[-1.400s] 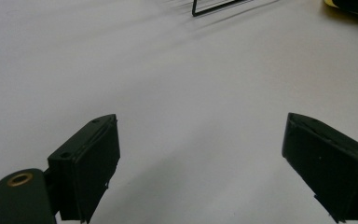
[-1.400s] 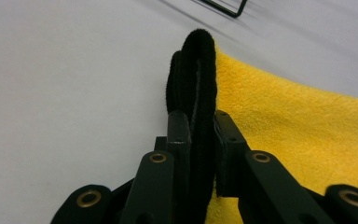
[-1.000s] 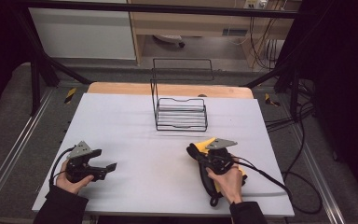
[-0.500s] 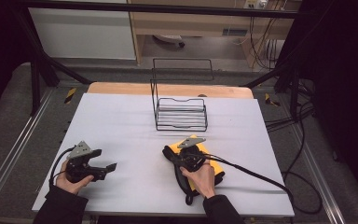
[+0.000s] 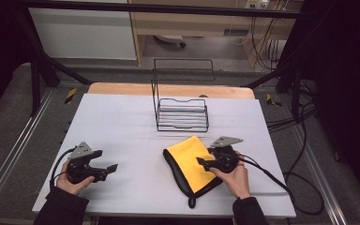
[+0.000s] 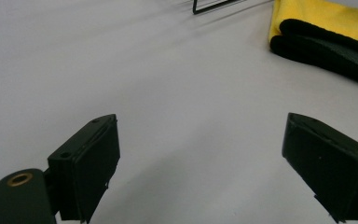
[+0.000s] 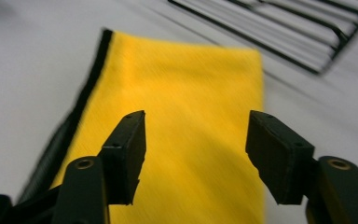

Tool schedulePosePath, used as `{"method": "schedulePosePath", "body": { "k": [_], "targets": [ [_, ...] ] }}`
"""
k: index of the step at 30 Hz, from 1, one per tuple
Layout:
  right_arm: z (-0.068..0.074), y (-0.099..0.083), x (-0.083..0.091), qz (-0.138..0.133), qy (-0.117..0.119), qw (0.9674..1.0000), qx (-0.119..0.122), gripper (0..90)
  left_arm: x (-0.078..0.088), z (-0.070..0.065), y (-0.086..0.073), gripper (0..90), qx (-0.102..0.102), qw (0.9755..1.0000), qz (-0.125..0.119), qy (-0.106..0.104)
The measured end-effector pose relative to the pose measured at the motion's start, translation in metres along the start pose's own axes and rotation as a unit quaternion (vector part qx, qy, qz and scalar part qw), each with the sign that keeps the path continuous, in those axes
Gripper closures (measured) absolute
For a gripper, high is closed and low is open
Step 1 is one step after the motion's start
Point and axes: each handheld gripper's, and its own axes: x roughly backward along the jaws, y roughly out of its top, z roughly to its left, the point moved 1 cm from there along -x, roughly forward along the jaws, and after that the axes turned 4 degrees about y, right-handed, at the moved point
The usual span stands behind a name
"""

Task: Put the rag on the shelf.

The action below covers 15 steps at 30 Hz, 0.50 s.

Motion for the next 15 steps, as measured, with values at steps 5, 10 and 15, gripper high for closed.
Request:
{"method": "schedulePosePath", "body": {
  "k": [5, 10, 15],
  "targets": [
    [-0.019, -0.034, 0.013, 0.039, -0.001, 0.9991, -0.017, 48.7, -0.002, -0.001, 0.0, 11.3, -0.003, 1.0, 0.004, -0.001],
    [-0.021, -0.048, 0.016, 0.05, 0.019, 0.9979, -0.035, 54.3, -0.001, -0.001, 0.0, 11.2, -0.001, 1.0, 0.003, -0.001],
    [-0.017, -0.049, 0.015, 0.057, 0.03, 0.9957, -0.067, 68.4, -0.001, -0.002, 0.0, 11.3, -0.003, 1.0, 0.003, -0.002]
  ]
}}
